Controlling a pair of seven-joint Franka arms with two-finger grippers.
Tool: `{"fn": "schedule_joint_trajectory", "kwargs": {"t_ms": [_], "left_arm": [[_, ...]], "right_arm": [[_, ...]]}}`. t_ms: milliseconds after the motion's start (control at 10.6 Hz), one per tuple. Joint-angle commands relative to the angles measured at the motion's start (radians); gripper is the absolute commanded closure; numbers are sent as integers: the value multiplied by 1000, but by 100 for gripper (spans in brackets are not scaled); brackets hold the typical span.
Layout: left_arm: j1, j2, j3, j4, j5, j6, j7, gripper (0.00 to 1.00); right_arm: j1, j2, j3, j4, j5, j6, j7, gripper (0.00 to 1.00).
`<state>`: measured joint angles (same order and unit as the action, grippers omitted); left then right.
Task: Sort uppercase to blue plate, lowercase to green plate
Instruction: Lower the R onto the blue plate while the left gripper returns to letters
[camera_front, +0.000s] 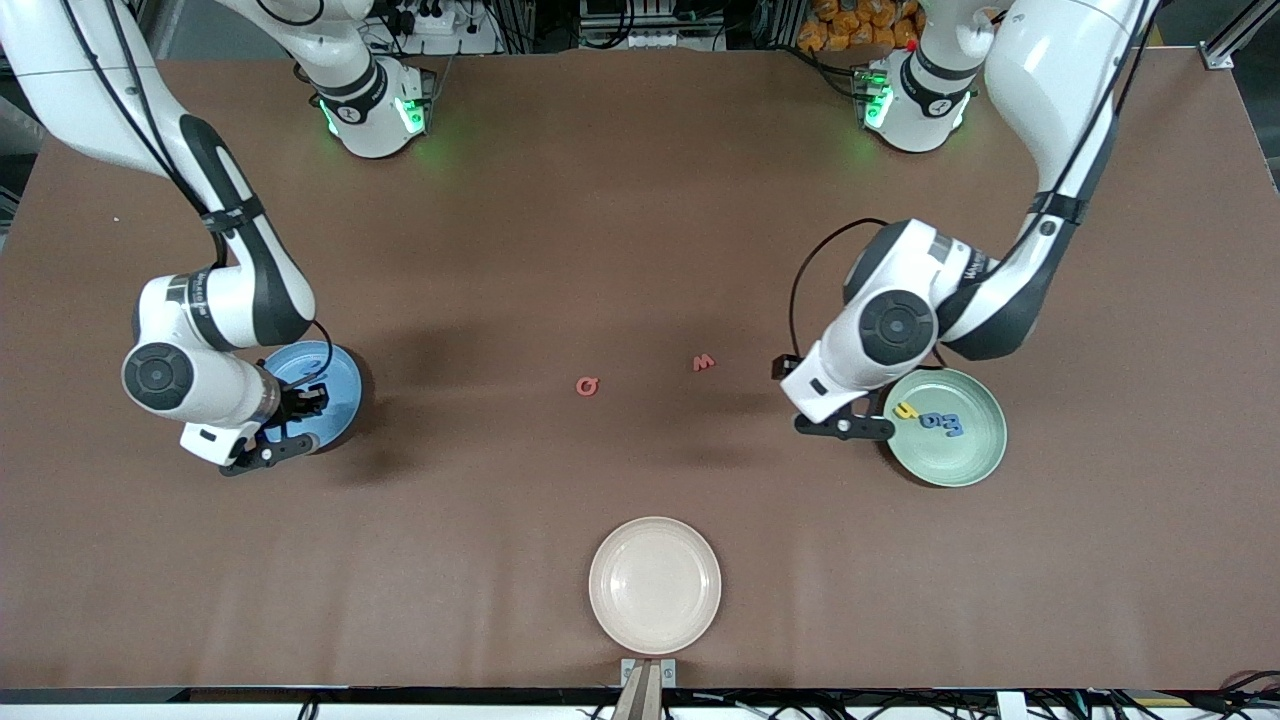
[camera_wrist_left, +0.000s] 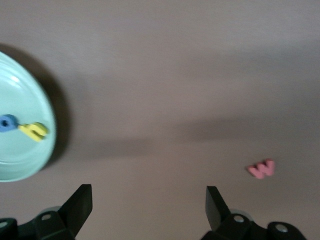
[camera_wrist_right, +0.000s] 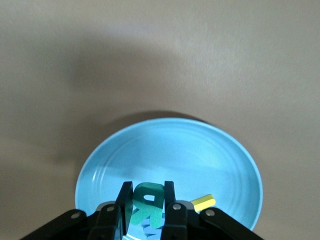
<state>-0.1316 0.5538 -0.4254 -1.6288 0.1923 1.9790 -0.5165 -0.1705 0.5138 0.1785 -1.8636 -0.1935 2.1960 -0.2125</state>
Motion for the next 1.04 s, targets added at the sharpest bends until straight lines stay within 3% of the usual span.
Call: {"fn": "schedule_joint_trajectory", "kwargs": {"t_ms": [0,94,282,659,941], "left_arm": [[-63,31,4,40,-10,-3,-60,0],[-89,40,4,38,-13,12,-82,0],[-153,58,8,34,1,64,-262,0],[-184,74,8,-26,1,187,-449,0],[-200,74,11,-59,4,234,-626,0]], "right_arm": [[-1,-27,3,-43,45,8,-25,99],[-1,-23,3,-43,46,10,-24,100],[0,-15,1,-43,63,13,-16,75],[0,-6,-11,-86,65,82,-18,70],[-1,-6,-14,-100,65,102,-18,49]]}}
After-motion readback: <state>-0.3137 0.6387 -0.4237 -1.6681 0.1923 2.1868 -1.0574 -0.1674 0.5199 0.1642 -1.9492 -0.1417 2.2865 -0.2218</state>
